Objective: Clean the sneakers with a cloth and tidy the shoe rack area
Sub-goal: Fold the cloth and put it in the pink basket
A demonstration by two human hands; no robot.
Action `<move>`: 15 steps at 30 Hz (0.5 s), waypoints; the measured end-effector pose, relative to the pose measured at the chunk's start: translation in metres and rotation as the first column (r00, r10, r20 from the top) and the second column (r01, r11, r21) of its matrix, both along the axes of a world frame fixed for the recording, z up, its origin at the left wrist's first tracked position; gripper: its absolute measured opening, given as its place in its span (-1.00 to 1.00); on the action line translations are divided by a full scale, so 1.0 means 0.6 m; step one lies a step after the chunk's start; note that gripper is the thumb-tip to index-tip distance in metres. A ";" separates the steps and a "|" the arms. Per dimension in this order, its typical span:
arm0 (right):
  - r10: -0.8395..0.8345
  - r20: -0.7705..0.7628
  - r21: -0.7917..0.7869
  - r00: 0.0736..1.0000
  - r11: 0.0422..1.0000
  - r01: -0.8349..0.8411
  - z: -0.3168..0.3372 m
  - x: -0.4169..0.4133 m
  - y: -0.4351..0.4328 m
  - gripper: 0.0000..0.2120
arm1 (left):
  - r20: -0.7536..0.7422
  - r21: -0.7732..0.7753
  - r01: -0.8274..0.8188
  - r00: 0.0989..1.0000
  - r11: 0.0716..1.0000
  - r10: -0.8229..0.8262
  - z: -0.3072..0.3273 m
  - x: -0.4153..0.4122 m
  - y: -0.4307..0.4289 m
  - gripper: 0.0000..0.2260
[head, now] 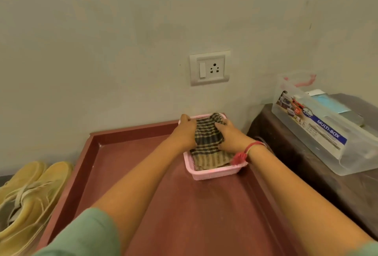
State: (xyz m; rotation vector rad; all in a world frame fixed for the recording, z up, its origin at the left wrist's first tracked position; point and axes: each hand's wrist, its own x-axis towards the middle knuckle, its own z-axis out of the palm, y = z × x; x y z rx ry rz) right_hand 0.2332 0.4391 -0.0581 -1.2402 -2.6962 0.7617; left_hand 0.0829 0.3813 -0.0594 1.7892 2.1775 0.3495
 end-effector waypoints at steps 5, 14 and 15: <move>-0.084 0.226 0.157 0.971 0.986 0.048 -0.033 -0.026 -0.012 -0.30 | -0.393 -0.084 0.073 0.914 0.994 -0.100 -0.027 0.012 0.016 -0.54; -0.040 0.427 0.330 0.903 0.937 -0.114 -0.032 -0.007 -0.043 -0.77 | -0.656 -0.265 -0.061 0.743 0.962 -0.133 -0.046 0.023 -0.001 -0.79; -0.025 0.470 0.292 0.883 0.948 -0.128 -0.029 -0.009 -0.042 -0.77 | -0.649 -0.316 -0.079 0.745 0.945 -0.155 -0.047 0.026 -0.001 -0.75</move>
